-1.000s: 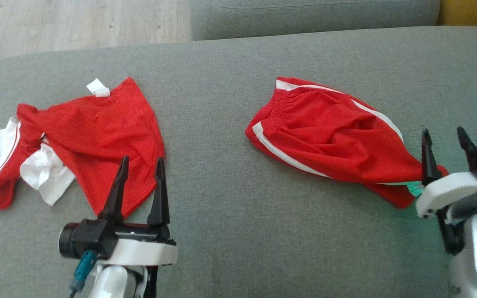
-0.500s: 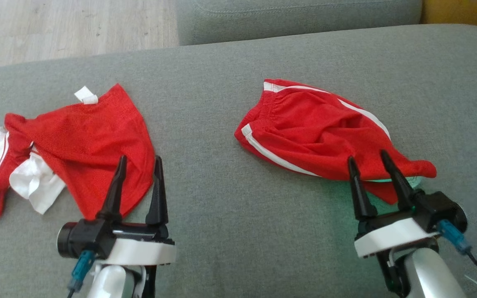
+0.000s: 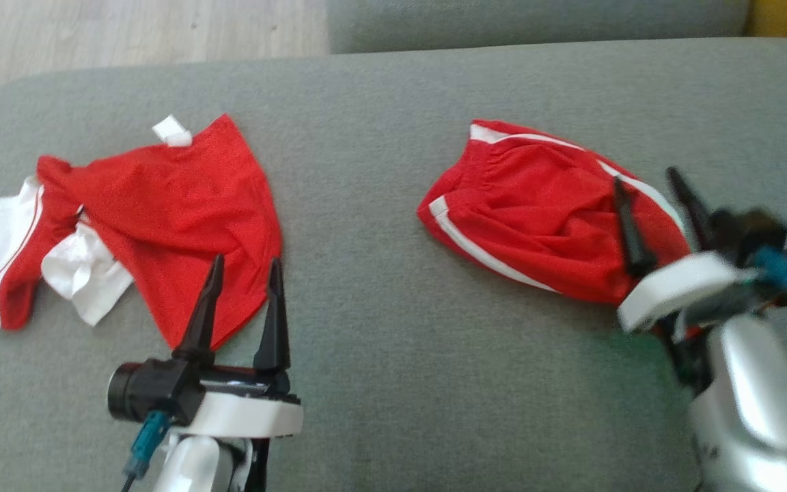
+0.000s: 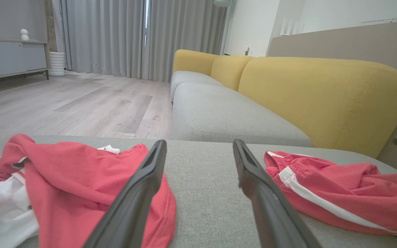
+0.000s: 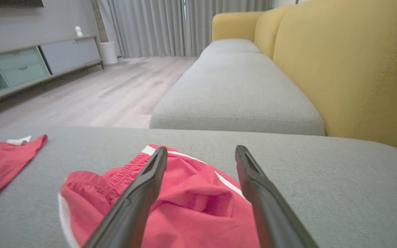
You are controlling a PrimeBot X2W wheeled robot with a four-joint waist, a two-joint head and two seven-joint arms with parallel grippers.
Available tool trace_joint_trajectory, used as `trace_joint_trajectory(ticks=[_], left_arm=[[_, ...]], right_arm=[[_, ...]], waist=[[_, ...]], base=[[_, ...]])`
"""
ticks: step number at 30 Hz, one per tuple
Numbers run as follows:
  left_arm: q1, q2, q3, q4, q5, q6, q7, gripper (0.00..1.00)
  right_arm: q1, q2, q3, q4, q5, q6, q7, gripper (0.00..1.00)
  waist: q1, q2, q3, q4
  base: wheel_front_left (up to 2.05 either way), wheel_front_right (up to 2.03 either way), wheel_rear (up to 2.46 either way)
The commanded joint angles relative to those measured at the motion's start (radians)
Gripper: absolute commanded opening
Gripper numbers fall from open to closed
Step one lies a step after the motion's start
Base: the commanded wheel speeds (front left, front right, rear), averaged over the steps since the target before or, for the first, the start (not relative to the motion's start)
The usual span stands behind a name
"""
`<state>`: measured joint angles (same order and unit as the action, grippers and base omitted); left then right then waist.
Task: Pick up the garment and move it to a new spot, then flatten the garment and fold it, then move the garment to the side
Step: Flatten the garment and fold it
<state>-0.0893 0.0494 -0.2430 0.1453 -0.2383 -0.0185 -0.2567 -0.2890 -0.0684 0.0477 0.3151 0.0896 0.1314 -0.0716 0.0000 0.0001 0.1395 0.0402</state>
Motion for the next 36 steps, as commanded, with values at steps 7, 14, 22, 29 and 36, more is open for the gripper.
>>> trace_joint_trajectory(ticks=[7,14,22,29,36], left_arm=[[-0.072,0.001,-0.007,-0.025,-0.028,0.008,-0.005,1.0],[-0.092,0.001,-0.035,-0.021,-0.042,0.015,-0.005,1.0],[-0.106,0.001,-0.055,-0.021,-0.057,0.024,-0.005,1.0],[-0.11,0.001,-0.058,-0.022,-0.064,0.025,-0.005,1.0],[-0.134,0.001,-0.083,-0.028,-0.082,0.027,-0.005,1.0]], right_arm=[[-0.228,-0.045,-0.071,0.223,-0.039,-0.001,0.292,1.0],[-0.341,-0.087,-0.039,0.416,0.002,-0.001,0.469,1.0],[-0.431,-0.166,0.036,0.487,-0.01,-0.001,0.435,0.0],[-0.508,-0.246,0.099,0.452,-0.029,-0.001,0.337,0.0],[-0.659,-0.366,0.181,0.507,-0.081,-0.001,0.276,0.0]], waist=[[0.0,-0.0001,0.044,0.057],[0.0,-0.0001,0.065,0.088],[0.0,-0.0001,0.081,0.111],[0.0,-0.0001,0.088,0.124],[0.0,-0.0001,0.128,0.179]], base=[[0.0,0.0,0.0],[0.0,0.0,0.0],[0.0,0.0,0.0],[0.0,0.0,0.0],[0.0,0.0,0.0]])
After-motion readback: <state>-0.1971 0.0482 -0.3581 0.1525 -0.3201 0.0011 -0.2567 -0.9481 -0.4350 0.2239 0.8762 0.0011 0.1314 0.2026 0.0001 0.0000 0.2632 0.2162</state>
